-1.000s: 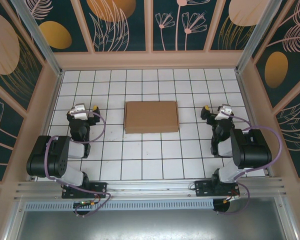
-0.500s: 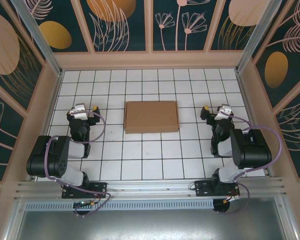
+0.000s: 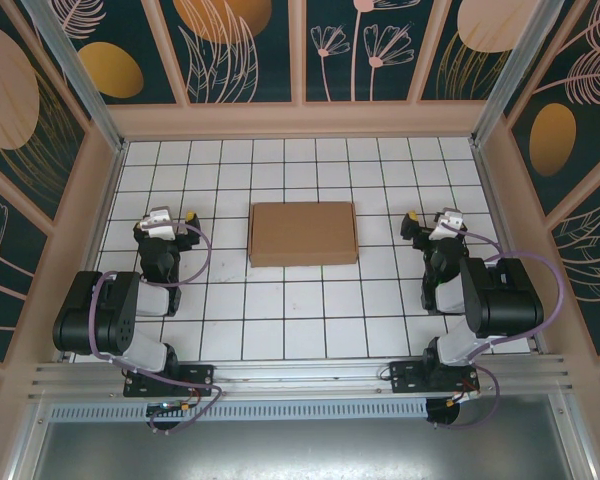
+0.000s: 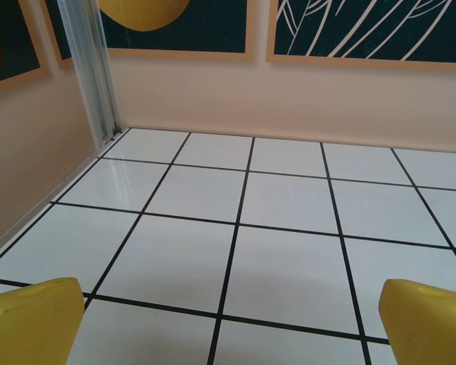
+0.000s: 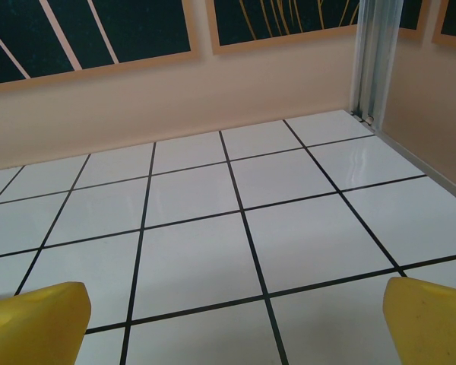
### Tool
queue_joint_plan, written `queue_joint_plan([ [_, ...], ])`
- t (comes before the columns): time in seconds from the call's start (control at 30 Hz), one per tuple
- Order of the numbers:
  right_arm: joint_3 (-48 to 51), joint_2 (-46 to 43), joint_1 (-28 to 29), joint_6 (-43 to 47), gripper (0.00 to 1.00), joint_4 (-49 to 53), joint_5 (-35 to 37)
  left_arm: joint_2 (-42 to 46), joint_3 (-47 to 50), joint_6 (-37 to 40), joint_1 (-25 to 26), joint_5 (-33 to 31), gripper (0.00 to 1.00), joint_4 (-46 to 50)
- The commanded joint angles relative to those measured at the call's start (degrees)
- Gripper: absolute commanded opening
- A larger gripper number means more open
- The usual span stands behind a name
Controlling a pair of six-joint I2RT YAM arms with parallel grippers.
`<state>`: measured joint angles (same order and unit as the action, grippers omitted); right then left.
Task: Fold the paper box
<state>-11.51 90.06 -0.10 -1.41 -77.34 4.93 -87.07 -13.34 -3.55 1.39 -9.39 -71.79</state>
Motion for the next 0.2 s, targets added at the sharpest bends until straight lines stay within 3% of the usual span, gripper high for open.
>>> queue_joint_plan([
  [0.0,0.3,-0.3,0.4,1.2,0.99,-1.3,0.9,-0.2,-0.5,-0.6,-0.3,0.9,0.99,-0.8],
  [0.17,0.3,-0.2,0.4,1.2,0.99,-1.3,0.9,0.0,-0.1,-0.6,-0.4,0.8,0.99,-1.3],
])
